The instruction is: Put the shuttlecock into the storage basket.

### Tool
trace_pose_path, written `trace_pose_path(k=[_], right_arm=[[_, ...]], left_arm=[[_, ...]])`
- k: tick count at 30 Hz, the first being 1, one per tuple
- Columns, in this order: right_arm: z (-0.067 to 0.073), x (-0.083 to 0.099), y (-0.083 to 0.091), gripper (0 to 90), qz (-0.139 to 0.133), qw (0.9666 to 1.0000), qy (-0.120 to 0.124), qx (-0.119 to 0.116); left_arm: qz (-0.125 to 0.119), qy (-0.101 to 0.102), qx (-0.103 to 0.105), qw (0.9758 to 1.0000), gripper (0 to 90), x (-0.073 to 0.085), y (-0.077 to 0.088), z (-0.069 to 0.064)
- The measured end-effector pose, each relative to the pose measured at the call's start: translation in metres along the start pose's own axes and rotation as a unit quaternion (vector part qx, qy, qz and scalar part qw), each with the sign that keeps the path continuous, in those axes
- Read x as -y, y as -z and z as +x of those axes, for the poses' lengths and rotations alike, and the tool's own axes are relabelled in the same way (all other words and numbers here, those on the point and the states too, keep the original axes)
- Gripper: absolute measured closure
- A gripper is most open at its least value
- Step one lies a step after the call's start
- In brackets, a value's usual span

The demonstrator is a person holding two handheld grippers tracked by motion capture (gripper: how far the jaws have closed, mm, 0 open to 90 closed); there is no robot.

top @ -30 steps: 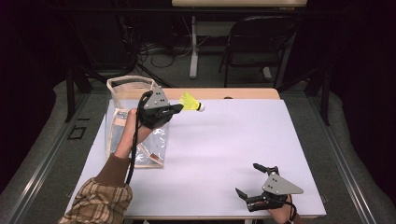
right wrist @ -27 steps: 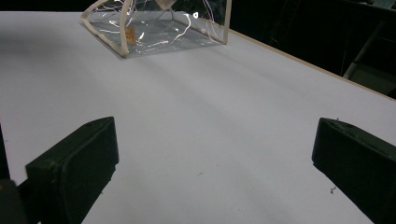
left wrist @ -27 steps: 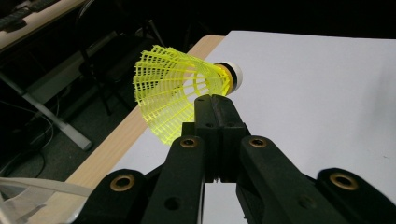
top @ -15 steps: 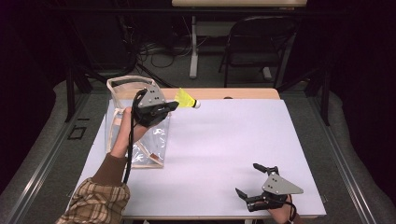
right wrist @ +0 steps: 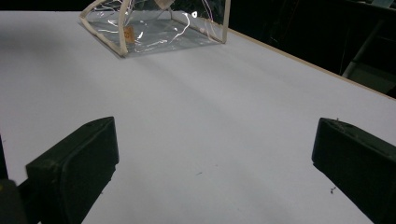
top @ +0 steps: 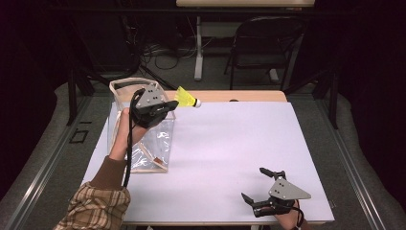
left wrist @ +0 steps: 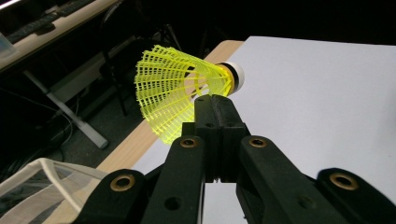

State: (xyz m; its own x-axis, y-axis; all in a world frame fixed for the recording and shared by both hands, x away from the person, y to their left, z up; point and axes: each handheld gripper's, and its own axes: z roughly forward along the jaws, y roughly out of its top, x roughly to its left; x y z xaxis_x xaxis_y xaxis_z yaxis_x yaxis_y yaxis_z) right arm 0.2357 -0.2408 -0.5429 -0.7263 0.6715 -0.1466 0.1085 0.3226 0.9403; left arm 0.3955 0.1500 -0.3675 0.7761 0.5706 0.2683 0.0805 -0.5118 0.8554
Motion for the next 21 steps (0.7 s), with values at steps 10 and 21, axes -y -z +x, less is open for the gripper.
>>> trace_pose_path(k=[10,21], right_arm=[[0.0,0.0,-0.001,0.0,0.0,1.0,-0.001,0.0],[0.0,0.0,0.0,0.0,-0.001,1.0,0.0,0.001]], left_arm=[[-0.006,0.003,-0.017,0.9998,90.0,0.0,0.008,0.007],[-0.012,0.01,-0.032,0.9994,90.0,0.002,0.015,0.015]])
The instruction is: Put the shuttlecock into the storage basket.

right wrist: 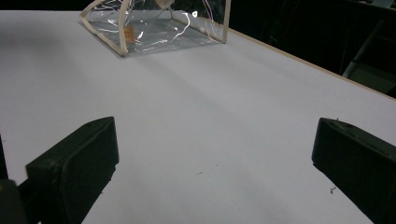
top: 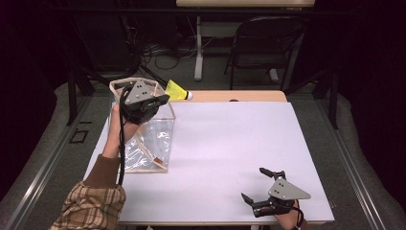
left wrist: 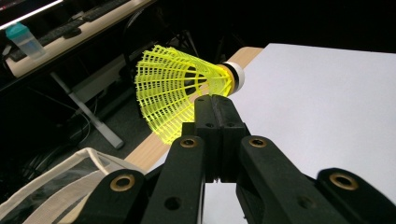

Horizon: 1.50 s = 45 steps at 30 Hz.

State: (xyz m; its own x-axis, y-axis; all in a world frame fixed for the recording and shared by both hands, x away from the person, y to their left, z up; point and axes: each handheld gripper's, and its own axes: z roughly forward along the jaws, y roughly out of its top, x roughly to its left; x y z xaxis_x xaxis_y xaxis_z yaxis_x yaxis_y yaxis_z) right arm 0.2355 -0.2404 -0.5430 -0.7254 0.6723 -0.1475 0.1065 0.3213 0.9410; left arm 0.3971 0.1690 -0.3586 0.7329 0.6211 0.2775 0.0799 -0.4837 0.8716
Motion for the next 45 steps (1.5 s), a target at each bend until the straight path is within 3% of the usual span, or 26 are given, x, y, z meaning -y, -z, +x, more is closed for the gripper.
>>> trace_pose_path(k=[45], right_arm=[[0.0,0.0,-0.001,0.2,0.003,1.0,0.001,0.0]], left_arm=[[-0.015,0.022,-0.059,0.9979,90.0,0.009,0.029,0.026]])
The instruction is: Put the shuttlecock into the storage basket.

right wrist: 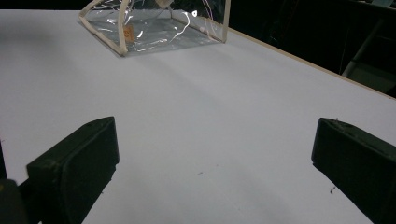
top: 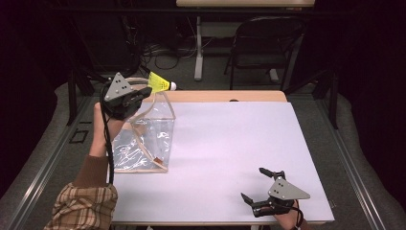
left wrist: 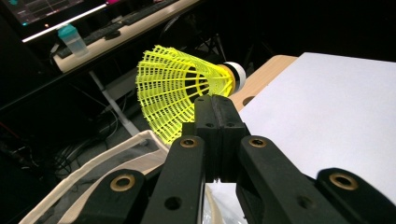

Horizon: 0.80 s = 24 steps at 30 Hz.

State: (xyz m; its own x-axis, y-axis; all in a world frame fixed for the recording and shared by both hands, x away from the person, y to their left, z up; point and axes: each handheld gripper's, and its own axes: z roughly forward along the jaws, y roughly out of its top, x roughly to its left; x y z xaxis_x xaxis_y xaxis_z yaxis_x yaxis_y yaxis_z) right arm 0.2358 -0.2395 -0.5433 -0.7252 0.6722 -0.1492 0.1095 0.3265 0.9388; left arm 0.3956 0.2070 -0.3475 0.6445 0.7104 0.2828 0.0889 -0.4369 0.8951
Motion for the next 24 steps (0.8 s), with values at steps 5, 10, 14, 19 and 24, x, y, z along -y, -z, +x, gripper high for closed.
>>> trace_pose_path(k=[5,10,14,19,24], right_arm=[[0.0,0.0,0.0,0.2,0.0,1.0,-0.001,0.001],[0.0,0.0,-0.001,0.3,0.0,1.0,-0.001,0.001],[0.0,0.0,-0.001,0.3,0.0,1.0,-0.002,0.001],[0.0,0.0,-0.001,0.3,0.001,1.0,-0.001,0.0],[0.0,0.0,-0.001,0.3,0.001,1.0,0.0,0.0]], left_arm=[[-0.003,0.005,-0.009,0.9999,90.0,0.002,0.003,0.005],[-0.002,0.008,-0.015,0.9999,90.0,0.003,0.005,0.008],[-0.004,0.011,-0.017,0.9998,90.0,0.004,0.005,0.01],[-0.003,0.011,-0.021,0.9997,90.0,0.005,0.006,0.011],[0.0,0.01,-0.023,0.9997,90.0,0.006,0.007,0.012]])
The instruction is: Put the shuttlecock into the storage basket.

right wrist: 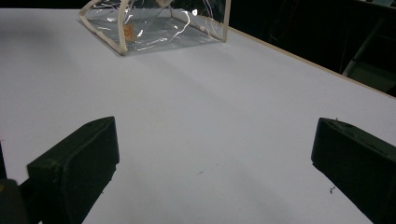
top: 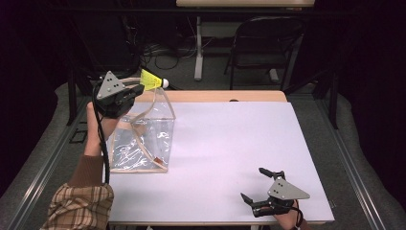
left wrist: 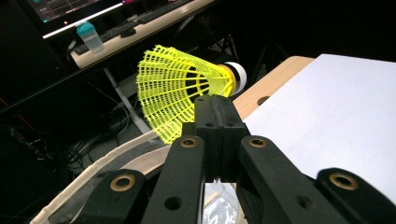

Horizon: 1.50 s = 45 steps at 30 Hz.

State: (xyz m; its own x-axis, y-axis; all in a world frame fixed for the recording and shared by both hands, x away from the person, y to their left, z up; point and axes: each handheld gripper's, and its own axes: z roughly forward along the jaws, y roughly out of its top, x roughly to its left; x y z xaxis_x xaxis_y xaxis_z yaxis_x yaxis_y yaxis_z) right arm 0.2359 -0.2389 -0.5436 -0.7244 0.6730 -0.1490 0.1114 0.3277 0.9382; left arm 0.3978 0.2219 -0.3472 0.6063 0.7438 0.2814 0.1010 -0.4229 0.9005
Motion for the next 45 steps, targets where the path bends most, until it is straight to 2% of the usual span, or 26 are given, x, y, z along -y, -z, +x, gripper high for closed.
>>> trace_pose_path(k=[10,45], right_arm=[[0.0,0.0,0.0,0.3,0.0,1.0,0.0,0.0],[0.0,0.0,-0.001,0.5,0.0,1.0,-0.001,-0.001]], left_arm=[[0.0,0.002,-0.01,0.9999,90.0,0.003,0.003,0.004],[0.012,0.026,-0.046,0.9985,90.0,0.018,0.011,0.026]])
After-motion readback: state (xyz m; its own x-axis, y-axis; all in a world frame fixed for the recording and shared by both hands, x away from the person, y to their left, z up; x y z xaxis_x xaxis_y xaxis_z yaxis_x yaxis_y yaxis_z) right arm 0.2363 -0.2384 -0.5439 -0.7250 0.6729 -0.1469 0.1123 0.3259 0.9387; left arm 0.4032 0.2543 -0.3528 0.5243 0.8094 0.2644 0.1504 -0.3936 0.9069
